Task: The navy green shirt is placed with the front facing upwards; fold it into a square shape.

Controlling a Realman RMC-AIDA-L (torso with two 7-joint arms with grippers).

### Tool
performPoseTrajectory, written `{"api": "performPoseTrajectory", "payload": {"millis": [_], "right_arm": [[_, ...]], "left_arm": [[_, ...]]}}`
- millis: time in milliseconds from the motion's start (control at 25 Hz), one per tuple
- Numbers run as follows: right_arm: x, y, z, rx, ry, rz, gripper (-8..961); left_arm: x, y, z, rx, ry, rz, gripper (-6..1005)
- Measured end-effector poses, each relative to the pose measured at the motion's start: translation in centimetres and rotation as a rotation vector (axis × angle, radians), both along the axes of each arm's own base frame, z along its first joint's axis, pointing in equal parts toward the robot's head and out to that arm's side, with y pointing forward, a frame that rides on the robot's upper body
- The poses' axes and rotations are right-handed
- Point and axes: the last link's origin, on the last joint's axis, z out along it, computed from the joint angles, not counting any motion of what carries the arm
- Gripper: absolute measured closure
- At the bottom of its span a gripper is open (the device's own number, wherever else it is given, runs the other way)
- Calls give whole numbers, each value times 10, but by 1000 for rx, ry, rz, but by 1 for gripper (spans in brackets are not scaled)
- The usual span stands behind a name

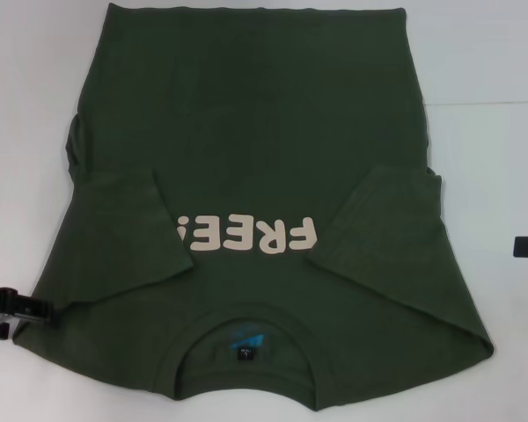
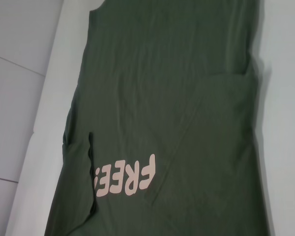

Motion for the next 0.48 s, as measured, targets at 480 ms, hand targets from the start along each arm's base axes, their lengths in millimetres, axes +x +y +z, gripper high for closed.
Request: {"api": "performPoseTrajectory", "payload": {"millis": [480], "right_arm": [[-1, 1, 0, -7, -5, 4, 39]], "left_arm": [[7, 4, -7, -9, -10, -17, 137]]}}
